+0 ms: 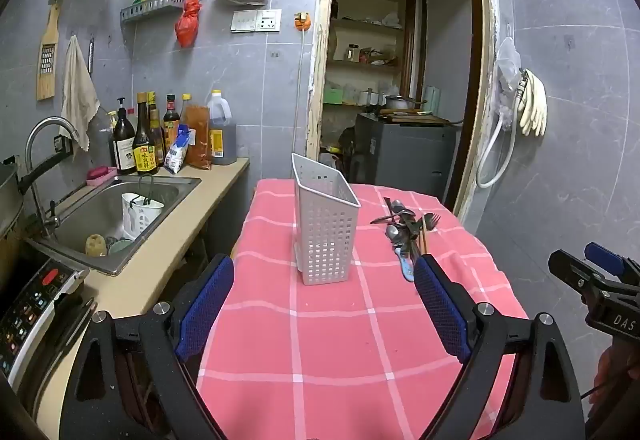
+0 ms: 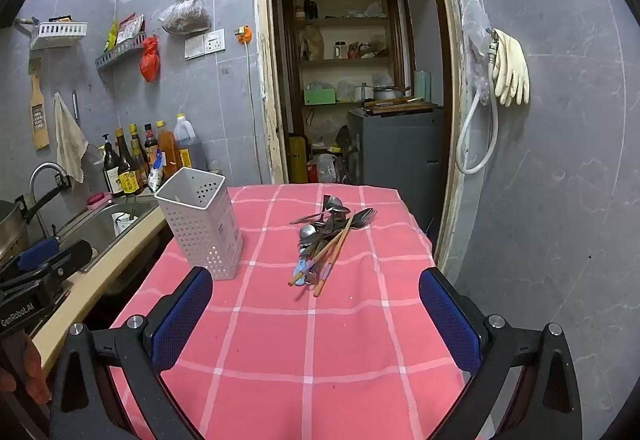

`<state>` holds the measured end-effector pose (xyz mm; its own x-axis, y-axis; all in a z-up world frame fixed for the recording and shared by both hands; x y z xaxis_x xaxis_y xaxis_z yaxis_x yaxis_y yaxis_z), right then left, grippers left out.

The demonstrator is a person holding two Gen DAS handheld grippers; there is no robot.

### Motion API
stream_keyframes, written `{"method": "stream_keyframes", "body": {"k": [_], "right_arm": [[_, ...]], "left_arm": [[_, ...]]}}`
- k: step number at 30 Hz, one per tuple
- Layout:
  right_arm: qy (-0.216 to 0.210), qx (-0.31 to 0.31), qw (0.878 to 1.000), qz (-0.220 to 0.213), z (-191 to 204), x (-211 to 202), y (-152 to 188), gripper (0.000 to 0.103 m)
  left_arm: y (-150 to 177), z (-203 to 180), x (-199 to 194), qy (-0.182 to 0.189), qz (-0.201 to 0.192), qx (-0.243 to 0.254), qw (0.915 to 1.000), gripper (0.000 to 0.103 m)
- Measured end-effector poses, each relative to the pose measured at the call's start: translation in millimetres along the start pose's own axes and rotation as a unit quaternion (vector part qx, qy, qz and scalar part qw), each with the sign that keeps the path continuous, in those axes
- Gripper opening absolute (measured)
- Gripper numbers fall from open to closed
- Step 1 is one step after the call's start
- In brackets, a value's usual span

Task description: Organize utensils

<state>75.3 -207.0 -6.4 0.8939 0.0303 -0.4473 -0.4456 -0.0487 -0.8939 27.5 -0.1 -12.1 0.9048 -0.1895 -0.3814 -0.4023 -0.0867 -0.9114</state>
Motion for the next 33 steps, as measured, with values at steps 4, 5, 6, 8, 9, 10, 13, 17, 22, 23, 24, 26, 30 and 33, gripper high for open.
{"method": "stream_keyframes", "body": {"k": [4, 5, 6, 8, 9, 10, 13, 17, 22, 23, 24, 26, 30, 33], "right_arm": [[0.001, 0.001, 1.0, 0.004, -0.3, 1.6, 0.4, 0.103], [0.002, 0.001, 1.0, 0.004, -0.4, 1.8, 0.3, 0.103], [0.002, 0.001, 1.0, 0.003, -0.5, 2.0, 0.3, 0.103], [0.003, 0.002, 1.0, 0.003, -0.7, 2.3, 0.4, 0.103], [0.003, 0.002, 1.0, 0.003, -0.9, 2.5, 0.6, 0.103], [0.003, 0.003, 1.0, 0.003, -0.9, 1.8, 0.5, 0.103], [0.0, 0.0, 1.0, 0.006, -0.2, 3.3, 1.3, 0.103], [0.0, 0.001, 1.0, 0.007, -0.4, 3.2, 1.2, 0.103], [0.0, 0.002, 1.0, 0.007, -0.5, 2.6, 1.5, 0.103], [0.0, 0.002, 1.0, 0.007, -0.6, 2.5, 1.7, 0.103], [0.0, 0.002, 1.0, 0.007, -0.5, 2.4, 1.9, 0.103], [-0.001, 0.003, 1.0, 0.008, -0.7, 2.2, 2.3, 0.103], [0.001, 0.003, 1.0, 0.007, -1.0, 1.7, 2.9, 0.103], [0.0, 0.004, 1.0, 0.008, -0.1, 3.8, 3.1, 0.103]], "left_arm": [[0.1, -0.3, -0.4, -0.001, -0.001, -0.001, 1.0, 0.088], [0.2, -0.7, -0.5, -0.001, 0.0, -0.002, 1.0, 0.088], [0.3, -1.0, -0.6, 0.0, 0.0, -0.003, 1.0, 0.088], [1.9, -0.7, 0.8, -0.001, 0.0, -0.003, 1.0, 0.088], [2.2, -1.4, 0.7, -0.001, 0.0, -0.003, 1.0, 0.088], [1.9, 0.1, 1.4, -0.001, 0.0, -0.005, 1.0, 0.088], [0.7, 0.5, 1.1, 0.0, 0.002, -0.007, 1.0, 0.088], [0.3, 0.4, 0.9, 0.0, 0.002, -0.007, 1.0, 0.088], [-0.1, 0.2, 1.1, 0.0, 0.002, -0.007, 1.0, 0.088], [-0.1, 0.2, 1.1, 0.0, 0.002, -0.007, 1.0, 0.088], [-0.1, 0.2, 1.2, 0.0, 0.002, -0.007, 1.0, 0.088], [-0.2, 0.1, 1.2, 0.0, 0.001, -0.007, 1.0, 0.088], [-0.2, 0.0, 1.2, 0.0, 0.001, -0.007, 1.0, 0.088], [-0.7, 2.6, 1.8, 0.0, 0.001, -0.007, 1.0, 0.088]]}}
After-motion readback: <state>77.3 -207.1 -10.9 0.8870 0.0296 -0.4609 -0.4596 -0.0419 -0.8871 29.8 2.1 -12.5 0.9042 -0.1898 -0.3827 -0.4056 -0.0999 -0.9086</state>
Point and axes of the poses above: each gripper's, at about its wrist camera, not at the fingertips, and x roughly the way its jaws point, z to its left, y to its underside, the point moved 3 cm from there along x, roughly the way its jaws point, and after that the axes turned 11 degrees about y, right-handed, at the moved point
